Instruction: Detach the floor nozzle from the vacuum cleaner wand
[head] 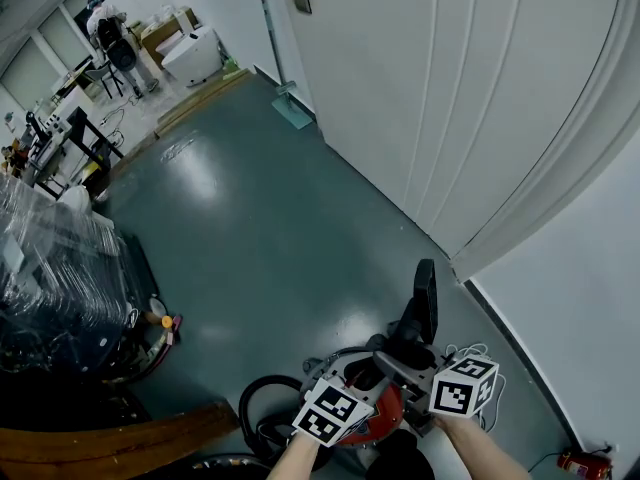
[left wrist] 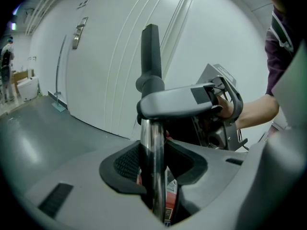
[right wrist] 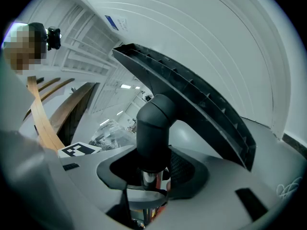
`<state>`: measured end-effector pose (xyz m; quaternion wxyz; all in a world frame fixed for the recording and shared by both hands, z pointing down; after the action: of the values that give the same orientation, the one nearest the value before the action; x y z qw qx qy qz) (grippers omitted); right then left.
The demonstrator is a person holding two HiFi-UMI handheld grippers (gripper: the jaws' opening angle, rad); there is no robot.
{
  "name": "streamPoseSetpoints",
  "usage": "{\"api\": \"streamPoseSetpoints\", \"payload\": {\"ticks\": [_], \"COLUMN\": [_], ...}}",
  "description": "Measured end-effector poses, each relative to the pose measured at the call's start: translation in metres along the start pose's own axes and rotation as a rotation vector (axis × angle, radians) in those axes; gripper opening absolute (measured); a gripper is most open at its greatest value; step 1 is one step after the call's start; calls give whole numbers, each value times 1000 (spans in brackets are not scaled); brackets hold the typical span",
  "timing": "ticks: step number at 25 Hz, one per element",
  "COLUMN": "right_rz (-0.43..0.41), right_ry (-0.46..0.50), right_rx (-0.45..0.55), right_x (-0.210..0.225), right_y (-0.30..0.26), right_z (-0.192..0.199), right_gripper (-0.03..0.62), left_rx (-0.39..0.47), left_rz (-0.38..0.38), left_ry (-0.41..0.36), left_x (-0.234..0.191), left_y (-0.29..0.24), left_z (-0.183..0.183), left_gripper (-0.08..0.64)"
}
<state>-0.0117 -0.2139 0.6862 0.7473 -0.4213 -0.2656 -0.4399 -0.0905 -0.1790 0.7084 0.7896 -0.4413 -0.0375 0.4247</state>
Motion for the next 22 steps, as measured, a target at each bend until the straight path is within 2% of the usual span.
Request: {"api": "streamPoseSetpoints", "payload": {"ticks": [4,9,13,17,22], "right_rz": [-49,32,-19,27,2], "right_ry": [-47,37,-20,44,9], "right_rx": [-7,48,61,82,122], "right_x": [1,-3,-1,-4,-5], "right_y": [0,7,7,8,8], "right_z": [0,3,3,1,2], "right_gripper": [189,187,187,187,187], "left_rx": [6,1,6,7,6], "left_rz": [3,13,8,9,8], "left_ry": [-3,2,-2,-5,-9], "left_x": [1,5,5,6,5], "left_y": [1,-1,0,0,2], "left_z": [1,0,0,-2,0], "left_gripper": [149,149,149,149,149]}}
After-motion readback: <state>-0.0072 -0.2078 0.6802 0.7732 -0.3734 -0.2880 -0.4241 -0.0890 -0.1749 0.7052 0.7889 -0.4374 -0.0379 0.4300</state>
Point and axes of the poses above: the fingertips, and each gripper's own axes: y backward along the fingers, x to its right, z out of its underside, the point moved 6 cm from there along y, backward along the fingers, and after that the axes turned 12 degrees about -x, right-handed, at the moved point
